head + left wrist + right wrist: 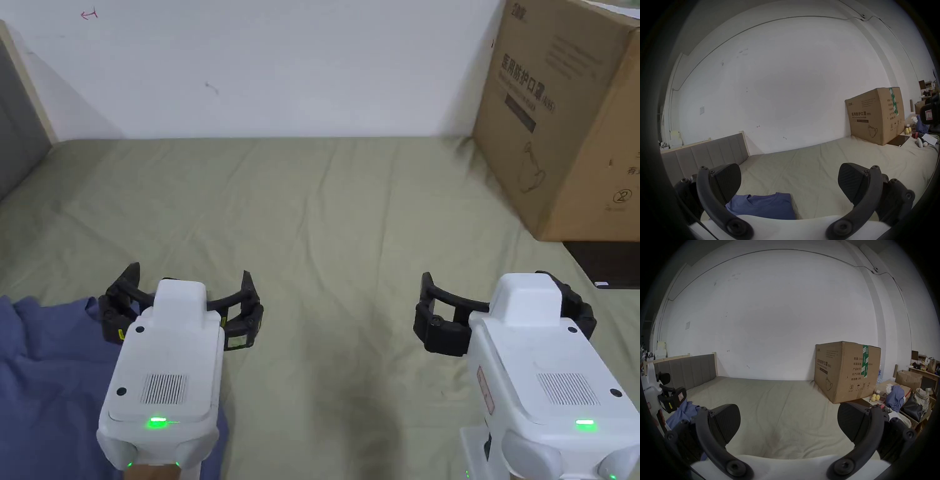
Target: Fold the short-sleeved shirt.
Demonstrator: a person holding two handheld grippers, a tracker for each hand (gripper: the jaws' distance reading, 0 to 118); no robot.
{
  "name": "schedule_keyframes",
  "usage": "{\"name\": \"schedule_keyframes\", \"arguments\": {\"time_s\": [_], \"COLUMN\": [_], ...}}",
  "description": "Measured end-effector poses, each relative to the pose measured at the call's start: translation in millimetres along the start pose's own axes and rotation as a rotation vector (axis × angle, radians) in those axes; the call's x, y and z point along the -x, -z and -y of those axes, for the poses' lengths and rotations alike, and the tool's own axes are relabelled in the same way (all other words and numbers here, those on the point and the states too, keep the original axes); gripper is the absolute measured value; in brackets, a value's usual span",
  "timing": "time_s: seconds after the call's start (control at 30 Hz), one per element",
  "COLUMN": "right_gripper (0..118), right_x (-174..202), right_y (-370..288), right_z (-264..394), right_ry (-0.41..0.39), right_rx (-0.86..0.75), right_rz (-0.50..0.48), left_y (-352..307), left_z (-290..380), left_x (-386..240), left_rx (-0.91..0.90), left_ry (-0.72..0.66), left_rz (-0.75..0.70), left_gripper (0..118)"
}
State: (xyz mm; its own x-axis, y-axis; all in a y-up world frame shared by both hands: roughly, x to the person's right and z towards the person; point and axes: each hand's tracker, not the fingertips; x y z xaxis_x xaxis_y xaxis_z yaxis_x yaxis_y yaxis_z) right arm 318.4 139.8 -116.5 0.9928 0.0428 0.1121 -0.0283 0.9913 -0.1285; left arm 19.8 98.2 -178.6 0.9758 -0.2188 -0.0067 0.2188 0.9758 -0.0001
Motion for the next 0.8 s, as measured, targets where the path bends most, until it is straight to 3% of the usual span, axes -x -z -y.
{"name": "schedule_keyframes", "arguments": {"time_s": [0.23,0.8], "right_gripper": [117,117], "right_x": [1.1,3.8], "right_y": [-0.7,-1.6], "right_z": [0.6,-3.8], "right_ry": [-0.004,-0.017], "right_rx": [-0.001,-0.006], "right_rz": [-0.01,-0.017], "left_y": [0.3,0.2], "left_z": [-2.3,-2.8], "left_x": [6.2,8.2], "left_rx": [0.008,0.012], "left_ry": [-0.069,-0.077], "left_rz": [0.013,0.02], "left_gripper": [118,118]}}
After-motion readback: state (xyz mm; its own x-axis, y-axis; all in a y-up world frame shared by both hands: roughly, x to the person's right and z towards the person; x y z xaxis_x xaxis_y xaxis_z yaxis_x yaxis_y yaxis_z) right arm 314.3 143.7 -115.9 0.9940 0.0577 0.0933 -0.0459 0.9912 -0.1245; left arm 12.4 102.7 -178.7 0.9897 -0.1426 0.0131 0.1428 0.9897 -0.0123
